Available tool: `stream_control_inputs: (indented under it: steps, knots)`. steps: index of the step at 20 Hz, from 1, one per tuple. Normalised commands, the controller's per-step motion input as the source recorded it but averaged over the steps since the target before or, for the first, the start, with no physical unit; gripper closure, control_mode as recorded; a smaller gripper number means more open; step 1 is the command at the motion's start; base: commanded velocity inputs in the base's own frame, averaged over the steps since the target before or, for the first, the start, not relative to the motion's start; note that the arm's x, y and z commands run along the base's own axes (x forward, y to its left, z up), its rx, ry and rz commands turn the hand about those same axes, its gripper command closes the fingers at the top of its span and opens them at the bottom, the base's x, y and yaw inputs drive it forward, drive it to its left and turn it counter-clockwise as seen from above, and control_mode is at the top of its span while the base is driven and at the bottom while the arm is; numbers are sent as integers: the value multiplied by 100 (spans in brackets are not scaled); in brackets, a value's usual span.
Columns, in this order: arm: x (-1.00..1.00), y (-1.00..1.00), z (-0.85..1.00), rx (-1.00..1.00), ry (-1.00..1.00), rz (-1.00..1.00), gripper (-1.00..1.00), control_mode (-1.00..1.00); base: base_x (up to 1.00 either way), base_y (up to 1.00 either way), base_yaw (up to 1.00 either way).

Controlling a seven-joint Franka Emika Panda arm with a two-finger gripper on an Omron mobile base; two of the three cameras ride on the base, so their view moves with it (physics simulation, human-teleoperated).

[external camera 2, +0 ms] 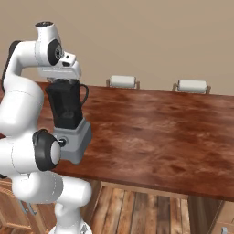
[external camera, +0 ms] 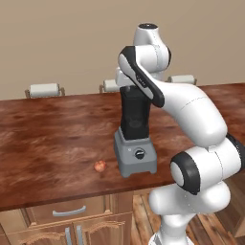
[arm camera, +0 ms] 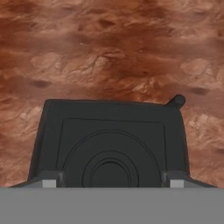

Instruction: Open the blender lid, put the peach in the blender, close the lid, and start the blender.

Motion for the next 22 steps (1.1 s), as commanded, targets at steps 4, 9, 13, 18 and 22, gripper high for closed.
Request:
stream_control_inputs:
  steps: [4, 9, 13, 18, 22]
  knots:
    - [0, 0, -21, 0, 0, 0, 100, -100, 0, 0, 0]
    - [0, 2, -20, 0, 0, 0, 100, -100, 0, 0, 0]
    - [0, 0, -23, 0, 0, 0, 100, -100, 0, 0, 0]
    - [-4, 0, 9, 1, -3, 0, 100, -100, 0, 0, 0]
    - [-5, -3, 71, 0, -18, 0, 100, -100, 0, 0, 0]
